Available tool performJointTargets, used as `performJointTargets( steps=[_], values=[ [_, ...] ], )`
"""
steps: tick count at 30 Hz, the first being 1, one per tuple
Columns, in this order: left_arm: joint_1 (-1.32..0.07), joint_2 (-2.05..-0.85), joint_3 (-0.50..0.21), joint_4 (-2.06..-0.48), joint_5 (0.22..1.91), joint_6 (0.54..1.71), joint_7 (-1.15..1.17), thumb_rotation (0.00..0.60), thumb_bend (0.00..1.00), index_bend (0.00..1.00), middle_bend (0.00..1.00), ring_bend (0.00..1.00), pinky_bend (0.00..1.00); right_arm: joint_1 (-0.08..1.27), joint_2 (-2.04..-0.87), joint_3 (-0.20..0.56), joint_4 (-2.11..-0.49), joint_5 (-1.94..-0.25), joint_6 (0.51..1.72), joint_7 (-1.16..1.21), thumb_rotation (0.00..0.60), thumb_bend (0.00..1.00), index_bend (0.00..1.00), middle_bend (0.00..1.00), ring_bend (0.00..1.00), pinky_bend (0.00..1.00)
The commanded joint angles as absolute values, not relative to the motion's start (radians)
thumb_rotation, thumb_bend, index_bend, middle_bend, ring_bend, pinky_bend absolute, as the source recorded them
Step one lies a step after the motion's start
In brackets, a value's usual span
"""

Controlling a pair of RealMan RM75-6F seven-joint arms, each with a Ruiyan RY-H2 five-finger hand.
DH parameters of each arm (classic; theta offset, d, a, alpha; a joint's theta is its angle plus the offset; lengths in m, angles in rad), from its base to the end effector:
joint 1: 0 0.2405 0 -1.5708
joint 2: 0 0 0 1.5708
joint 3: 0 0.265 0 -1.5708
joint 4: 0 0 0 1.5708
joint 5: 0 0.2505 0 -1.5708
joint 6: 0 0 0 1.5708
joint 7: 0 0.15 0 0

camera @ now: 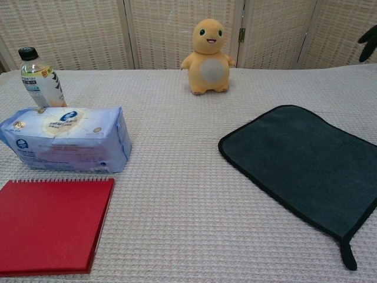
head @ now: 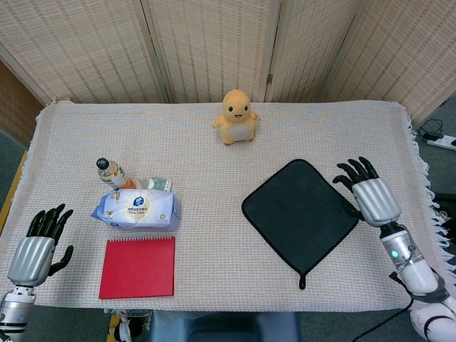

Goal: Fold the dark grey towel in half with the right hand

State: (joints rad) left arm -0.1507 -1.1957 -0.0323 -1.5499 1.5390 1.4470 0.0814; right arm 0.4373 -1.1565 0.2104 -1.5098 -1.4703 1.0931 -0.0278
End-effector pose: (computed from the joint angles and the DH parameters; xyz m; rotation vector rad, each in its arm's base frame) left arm -0.3253 0.2086 0.0958 -1.5070 -0.8312 -0.8904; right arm -0.2673 -0.3414 0.1010 1.6899 -0.7788 0.9319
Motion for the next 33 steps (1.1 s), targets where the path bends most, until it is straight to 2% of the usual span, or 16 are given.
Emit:
performJointTargets(
  steps=[1, 7, 18, 33],
  values=[
    [-0.151, -1.195, -0.033, -1.548, 1.537, 1.448, 0.08, 0.6, 0.51, 0.0, 0.0, 0.0, 0.0, 0.574, -1.227, 0.265, -1.43, -1.38, 0.936, -0.057, 0.6, 0.47, 0.37, 0.18, 0.09, 0.0],
    [-0.149, -1.189, -0.038, -1.545, 1.515, 1.441, 0.076, 0.6, 0.51, 0.0, 0.0, 0.0, 0.0, 0.694, -1.334, 0.275, -1.316, -1.323, 0.805, -0.053, 0.6, 0.47, 0.38, 0.18, 0.08, 0.0],
    [-0.14, -1.174, -0.044, -1.551, 1.509, 1.46, 0.055, 0.6, 0.5, 0.0, 0.0, 0.0, 0.0, 0.844, -1.537, 0.235, -1.077, -1.317, 0.672, -0.048, 0.6, 0.47, 0.38, 0.16, 0.06, 0.0],
    [-0.136, -1.167, -0.045, -1.549, 1.52, 1.476, 0.023, 0.6, 0.5, 0.0, 0.0, 0.0, 0.0, 0.949, -1.705, 0.199, -0.893, -1.281, 0.602, -0.16, 0.6, 0.47, 0.4, 0.15, 0.05, 0.0]
  ],
)
